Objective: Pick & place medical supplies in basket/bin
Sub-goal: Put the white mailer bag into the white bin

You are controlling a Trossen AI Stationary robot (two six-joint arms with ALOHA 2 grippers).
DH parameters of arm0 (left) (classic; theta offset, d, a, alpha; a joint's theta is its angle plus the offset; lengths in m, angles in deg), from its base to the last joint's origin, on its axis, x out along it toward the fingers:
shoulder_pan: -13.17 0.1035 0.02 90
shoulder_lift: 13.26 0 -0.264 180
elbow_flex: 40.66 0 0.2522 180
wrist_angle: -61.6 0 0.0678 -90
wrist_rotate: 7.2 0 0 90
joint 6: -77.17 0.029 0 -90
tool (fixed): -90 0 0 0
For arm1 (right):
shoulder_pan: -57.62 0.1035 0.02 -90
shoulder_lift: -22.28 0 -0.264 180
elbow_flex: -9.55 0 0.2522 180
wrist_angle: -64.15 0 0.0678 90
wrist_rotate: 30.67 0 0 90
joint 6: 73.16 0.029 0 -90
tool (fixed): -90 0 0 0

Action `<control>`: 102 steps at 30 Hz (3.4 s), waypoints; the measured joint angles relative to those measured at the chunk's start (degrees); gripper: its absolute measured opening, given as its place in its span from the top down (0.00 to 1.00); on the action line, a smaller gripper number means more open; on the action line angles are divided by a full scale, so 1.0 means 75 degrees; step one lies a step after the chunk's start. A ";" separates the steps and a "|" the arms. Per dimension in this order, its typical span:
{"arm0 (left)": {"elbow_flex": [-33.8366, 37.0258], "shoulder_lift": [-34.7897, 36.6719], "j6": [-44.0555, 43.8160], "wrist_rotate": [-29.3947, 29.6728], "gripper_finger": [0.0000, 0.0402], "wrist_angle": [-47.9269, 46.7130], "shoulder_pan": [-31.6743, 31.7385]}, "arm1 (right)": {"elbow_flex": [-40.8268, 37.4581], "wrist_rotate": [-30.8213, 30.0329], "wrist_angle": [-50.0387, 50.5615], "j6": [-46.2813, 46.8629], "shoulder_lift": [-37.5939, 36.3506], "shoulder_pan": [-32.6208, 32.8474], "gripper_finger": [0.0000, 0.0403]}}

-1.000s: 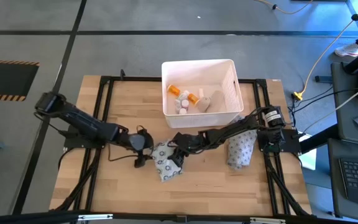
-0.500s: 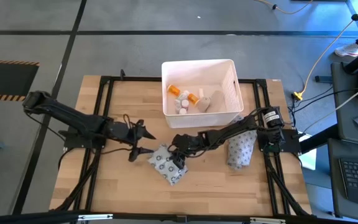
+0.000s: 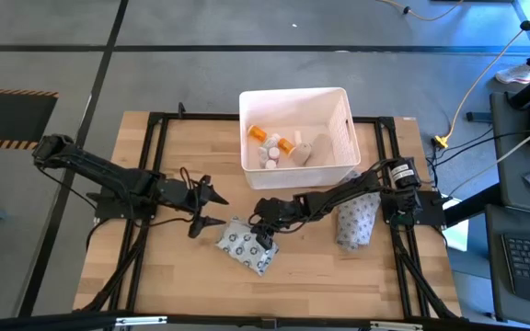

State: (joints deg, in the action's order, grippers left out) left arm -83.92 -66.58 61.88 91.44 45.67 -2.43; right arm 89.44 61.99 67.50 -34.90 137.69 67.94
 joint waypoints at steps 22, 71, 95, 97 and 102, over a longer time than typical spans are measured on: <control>0.0012 0.0016 -0.0432 -0.1045 0.28 -0.0628 -0.0006 | 0.1937 -0.0443 0.2380 -0.2023 -0.1052 0.0241 1.00; 0.0012 0.1985 -0.0077 -0.1265 0.28 -0.0982 -0.0539 | 0.7688 -0.4347 1.0965 -0.6761 -0.1626 -0.2347 1.00; 0.0012 0.1984 -0.0679 -0.1268 0.28 -0.1347 -0.0560 | 0.2304 -0.1144 0.6872 -0.7129 -0.3631 -0.2728 1.00; 0.0012 0.1982 -0.0679 -0.1234 0.28 -0.1347 -0.0560 | 0.2138 -0.0807 0.6705 -0.7137 -0.3631 -0.2793 1.00; 0.0012 0.1982 -0.0664 -0.0657 0.28 -0.1347 -0.0559 | 0.2090 0.0633 0.6589 -0.6703 -0.3492 -0.3030 1.00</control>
State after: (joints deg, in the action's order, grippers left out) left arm -83.83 -51.71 56.90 86.51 35.57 -6.62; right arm 105.11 66.74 116.92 -85.17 111.50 45.22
